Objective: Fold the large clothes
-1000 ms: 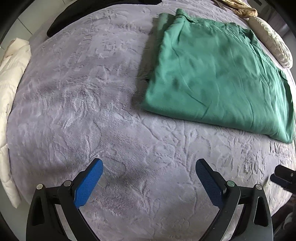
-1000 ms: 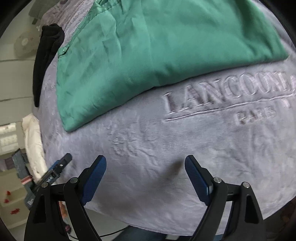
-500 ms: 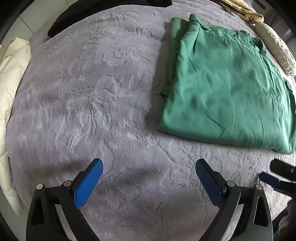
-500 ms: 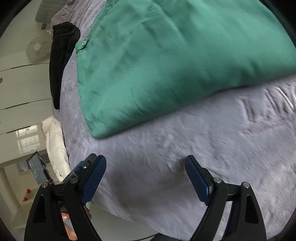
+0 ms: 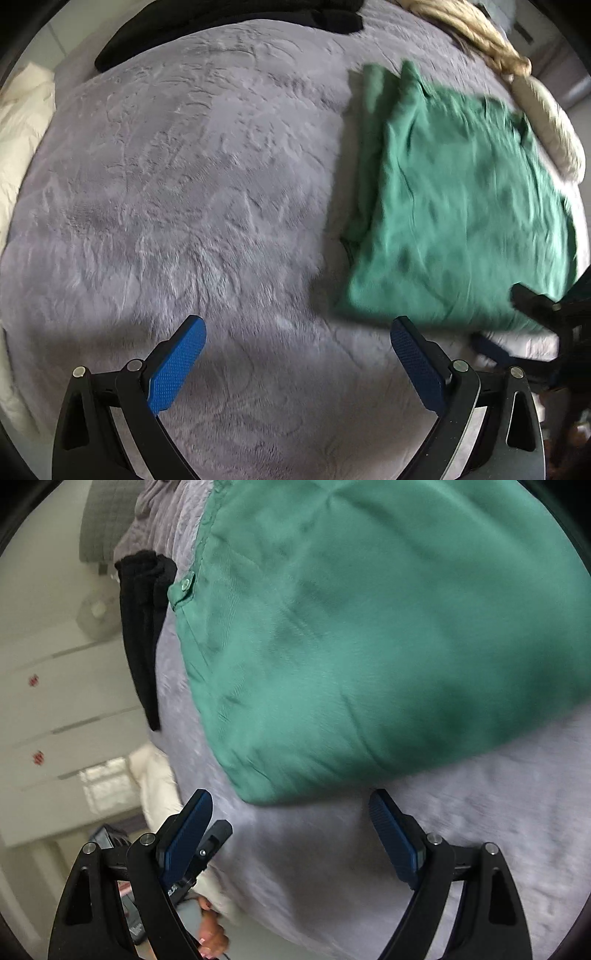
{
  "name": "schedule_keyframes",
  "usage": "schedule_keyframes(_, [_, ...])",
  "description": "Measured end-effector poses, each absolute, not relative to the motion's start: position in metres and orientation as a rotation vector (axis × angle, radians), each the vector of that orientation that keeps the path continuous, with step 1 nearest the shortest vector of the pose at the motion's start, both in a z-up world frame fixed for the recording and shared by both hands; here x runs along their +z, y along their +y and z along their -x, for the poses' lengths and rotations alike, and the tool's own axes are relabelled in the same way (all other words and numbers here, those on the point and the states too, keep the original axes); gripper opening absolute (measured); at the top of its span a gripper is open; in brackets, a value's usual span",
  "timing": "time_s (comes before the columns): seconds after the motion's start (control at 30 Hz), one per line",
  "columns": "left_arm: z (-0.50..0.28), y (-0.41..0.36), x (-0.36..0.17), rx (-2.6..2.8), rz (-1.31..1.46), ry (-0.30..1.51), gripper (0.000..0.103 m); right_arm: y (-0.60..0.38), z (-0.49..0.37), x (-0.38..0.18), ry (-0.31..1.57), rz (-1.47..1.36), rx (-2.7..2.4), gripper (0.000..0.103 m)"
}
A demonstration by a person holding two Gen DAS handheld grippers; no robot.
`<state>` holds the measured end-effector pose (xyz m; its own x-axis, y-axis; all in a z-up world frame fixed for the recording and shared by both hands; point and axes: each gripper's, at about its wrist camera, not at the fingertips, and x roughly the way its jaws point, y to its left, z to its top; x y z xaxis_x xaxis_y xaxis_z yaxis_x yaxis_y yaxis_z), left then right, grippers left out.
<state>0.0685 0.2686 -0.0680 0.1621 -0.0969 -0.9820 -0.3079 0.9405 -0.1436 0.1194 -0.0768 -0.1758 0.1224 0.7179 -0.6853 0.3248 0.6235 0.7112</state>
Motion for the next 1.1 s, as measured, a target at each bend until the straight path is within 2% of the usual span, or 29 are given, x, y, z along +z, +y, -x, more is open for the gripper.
schedule_keyframes(0.23, [-0.093, 0.302, -0.070, 0.052, 0.517, 1.368, 0.100, -0.067, -0.131, -0.195, 1.411, -1.133, 0.340, 0.089])
schedule_keyframes(0.3, [-0.094, 0.304, -0.074, -0.001, 0.610, 1.356, 0.100, -0.071, -0.130, -0.200, 1.388, -1.243, 0.328, 0.073])
schedule_keyframes(0.37, [-0.095, 0.305, -0.078, -0.044, 0.696, 1.346, 0.100, -0.075, -0.130, -0.202, 1.390, -1.277, 0.319, 0.017])
schedule_keyframes(0.4, [-0.096, 0.305, -0.081, -0.065, 0.741, 1.340, 0.100, -0.076, -0.131, -0.202, 1.388, -1.283, 0.337, 0.013])
schedule_keyframes(0.47, [-0.093, 0.299, -0.087, -0.100, 0.810, 1.329, 0.100, -0.077, -0.134, -0.194, 1.361, -1.287, 0.379, 0.011])
schedule_keyframes(0.67, [-0.127, 0.273, -0.103, -0.274, 1.013, 1.300, 0.100, -0.079, -0.146, -0.146, 1.283, -1.206, 0.515, 0.010])
schedule_keyframes(0.87, [-0.189, 0.237, -0.117, -0.361, 0.964, 1.342, 0.100, -0.080, -0.152, -0.140, 1.287, -1.182, 0.535, 0.010])
schedule_keyframes(1.0, [-0.204, 0.216, -0.124, -0.357, 0.887, 1.392, 0.099, -0.080, -0.147, -0.149, 1.316, -1.165, 0.536, 0.010])
schedule_keyframes(1.03, [-0.205, 0.210, -0.126, -0.343, 0.857, 1.406, 0.079, -0.081, -0.145, -0.150, 1.327, -1.160, 0.536, 0.010])
schedule_keyframes(1.07, [-0.208, 0.202, -0.128, -0.321, 0.796, 1.434, 0.051, -0.081, -0.143, -0.153, 1.348, -1.149, 0.531, 0.010])
schedule_keyframes(1.1, [-0.207, 0.200, -0.130, -0.313, 0.764, 1.449, 0.045, -0.079, -0.144, -0.155, 1.362, -1.139, 0.526, 0.011])
